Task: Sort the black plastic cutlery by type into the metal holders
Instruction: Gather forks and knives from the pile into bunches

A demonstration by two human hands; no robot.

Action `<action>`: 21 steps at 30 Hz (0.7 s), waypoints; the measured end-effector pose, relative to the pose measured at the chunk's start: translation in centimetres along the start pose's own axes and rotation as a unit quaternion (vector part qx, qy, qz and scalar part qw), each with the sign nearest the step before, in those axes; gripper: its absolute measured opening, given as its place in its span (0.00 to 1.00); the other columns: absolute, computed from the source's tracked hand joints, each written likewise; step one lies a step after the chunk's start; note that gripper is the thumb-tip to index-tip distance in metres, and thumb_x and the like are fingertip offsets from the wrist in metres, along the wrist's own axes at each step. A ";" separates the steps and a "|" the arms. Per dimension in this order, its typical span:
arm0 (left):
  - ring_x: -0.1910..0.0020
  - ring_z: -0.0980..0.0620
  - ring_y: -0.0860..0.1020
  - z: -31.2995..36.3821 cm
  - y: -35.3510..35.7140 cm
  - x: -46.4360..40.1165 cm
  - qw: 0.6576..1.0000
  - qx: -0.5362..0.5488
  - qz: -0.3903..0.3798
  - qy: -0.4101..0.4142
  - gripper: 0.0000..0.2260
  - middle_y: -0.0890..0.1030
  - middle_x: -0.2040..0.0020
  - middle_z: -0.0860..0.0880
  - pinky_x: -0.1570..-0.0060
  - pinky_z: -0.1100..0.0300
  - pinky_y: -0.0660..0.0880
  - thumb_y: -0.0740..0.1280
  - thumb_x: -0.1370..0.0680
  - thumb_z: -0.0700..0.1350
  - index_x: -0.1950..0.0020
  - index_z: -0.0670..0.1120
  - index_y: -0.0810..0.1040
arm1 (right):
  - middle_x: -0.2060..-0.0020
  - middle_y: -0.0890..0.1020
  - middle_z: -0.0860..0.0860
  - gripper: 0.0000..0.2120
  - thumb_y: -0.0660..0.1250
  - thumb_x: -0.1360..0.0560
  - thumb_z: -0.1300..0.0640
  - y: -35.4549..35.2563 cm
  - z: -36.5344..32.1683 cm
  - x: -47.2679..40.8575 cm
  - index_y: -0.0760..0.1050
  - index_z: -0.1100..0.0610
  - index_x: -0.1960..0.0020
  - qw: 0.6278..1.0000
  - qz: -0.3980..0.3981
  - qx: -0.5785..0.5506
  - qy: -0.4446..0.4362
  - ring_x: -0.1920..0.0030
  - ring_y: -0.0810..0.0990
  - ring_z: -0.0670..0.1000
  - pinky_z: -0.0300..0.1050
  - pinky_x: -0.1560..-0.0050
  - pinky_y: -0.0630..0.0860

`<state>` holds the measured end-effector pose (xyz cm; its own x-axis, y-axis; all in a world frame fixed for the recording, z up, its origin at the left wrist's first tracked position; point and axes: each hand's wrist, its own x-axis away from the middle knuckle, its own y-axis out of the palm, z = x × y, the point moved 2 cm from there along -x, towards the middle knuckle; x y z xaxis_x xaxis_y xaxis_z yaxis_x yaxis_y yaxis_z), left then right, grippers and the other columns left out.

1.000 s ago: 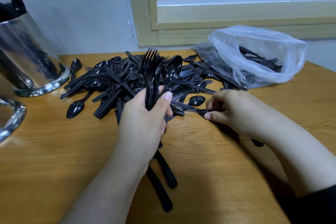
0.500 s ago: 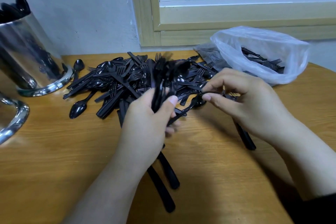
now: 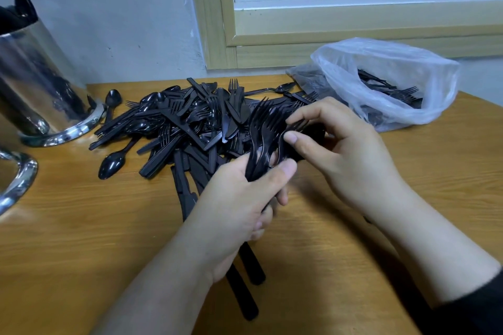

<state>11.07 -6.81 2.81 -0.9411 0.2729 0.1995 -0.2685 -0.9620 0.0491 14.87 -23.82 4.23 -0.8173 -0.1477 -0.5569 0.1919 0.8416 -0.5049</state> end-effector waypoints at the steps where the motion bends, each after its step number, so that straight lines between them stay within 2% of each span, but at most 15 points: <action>1: 0.76 0.55 0.64 0.0 0.0 0.0 1.000 -0.010 0.008 0.006 0.11 0.81 0.61 0.46 0.79 0.65 0.60 0.69 0.20 0.53 0.51 0.45 0.78 | 0.54 0.79 0.44 0.07 0.74 0.24 0.58 0.0 0.1 0.0 0.80 0.52 0.47 1.000 0.005 0.006 0.003 0.50 0.78 0.44 0.30 0.48 0.68; 5: 0.76 0.53 0.65 -0.2 -0.3 -0.2 0.998 -0.002 0.051 0.024 0.08 0.84 0.60 0.45 0.79 0.65 0.61 0.66 0.17 0.51 0.46 0.48 0.80 | 0.56 0.80 0.47 0.08 0.74 0.25 0.56 0.0 0.3 -0.1 0.81 0.52 0.46 0.999 0.019 0.004 0.030 0.52 0.78 0.42 0.28 0.49 0.68; 9: 0.77 0.54 0.65 -0.3 -0.7 -0.4 0.995 0.001 0.094 0.043 0.08 0.85 0.59 0.44 0.79 0.64 0.61 0.65 0.16 0.50 0.50 0.48 0.80 | 0.56 0.84 0.43 0.03 0.70 0.21 0.55 -0.2 0.8 -0.2 0.82 0.50 0.48 0.995 0.044 -0.017 0.088 0.54 0.80 0.39 0.28 0.52 0.70; 11: 0.77 0.54 0.65 -0.3 -1.2 -0.5 0.989 0.008 0.136 0.060 0.08 0.84 0.61 0.45 0.78 0.64 0.61 0.66 0.16 0.49 0.52 0.47 0.79 | 0.57 0.84 0.42 0.05 0.67 0.19 0.53 -0.4 1.7 -0.3 0.82 0.49 0.49 0.992 0.055 0.018 0.114 0.55 0.79 0.39 0.29 0.54 0.70; 14: 0.76 0.53 0.65 -0.3 -1.8 -0.8 0.983 0.025 0.166 0.068 0.07 0.83 0.62 0.47 0.78 0.64 0.61 0.67 0.17 0.49 0.51 0.46 0.79 | 0.58 0.82 0.41 0.04 0.67 0.20 0.52 -0.7 3.3 -0.4 0.81 0.47 0.49 0.988 0.022 0.074 0.137 0.56 0.77 0.37 0.25 0.55 0.66; 16: 0.76 0.53 0.66 -0.3 -1.7 -0.9 0.982 0.024 0.172 0.069 0.07 0.84 0.62 0.47 0.78 0.63 0.61 0.67 0.17 0.49 0.50 0.46 0.79 | 0.53 0.81 0.41 0.06 0.69 0.21 0.52 -0.5 3.8 -0.4 0.81 0.49 0.46 0.982 -0.036 0.139 0.123 0.53 0.76 0.39 0.24 0.52 0.65; 18: 0.77 0.54 0.65 -0.3 -1.6 -0.9 0.982 0.025 0.171 0.071 0.07 0.83 0.62 0.48 0.78 0.63 0.60 0.67 0.17 0.49 0.50 0.46 0.79 | 0.46 0.80 0.46 0.10 0.70 0.22 0.54 0.1 4.1 -0.4 0.81 0.51 0.41 0.972 -0.102 0.194 0.086 0.46 0.77 0.46 0.32 0.44 0.67; 21: 0.77 0.54 0.65 -0.3 -1.5 -0.9 0.982 0.030 0.173 0.072 0.07 0.83 0.63 0.48 0.78 0.63 0.60 0.66 0.17 0.48 0.50 0.46 0.79 | 0.42 0.79 0.47 0.16 0.70 0.23 0.55 0.9 4.3 -0.2 0.79 0.50 0.36 0.954 -0.180 0.233 0.063 0.41 0.76 0.54 0.53 0.38 0.73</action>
<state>12.26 -5.60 2.23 -0.9944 -0.0756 0.0733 0.0801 -0.9949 0.0610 17.51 -25.28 1.06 -0.9293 -0.2941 -0.2236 0.0838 0.4216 -0.9029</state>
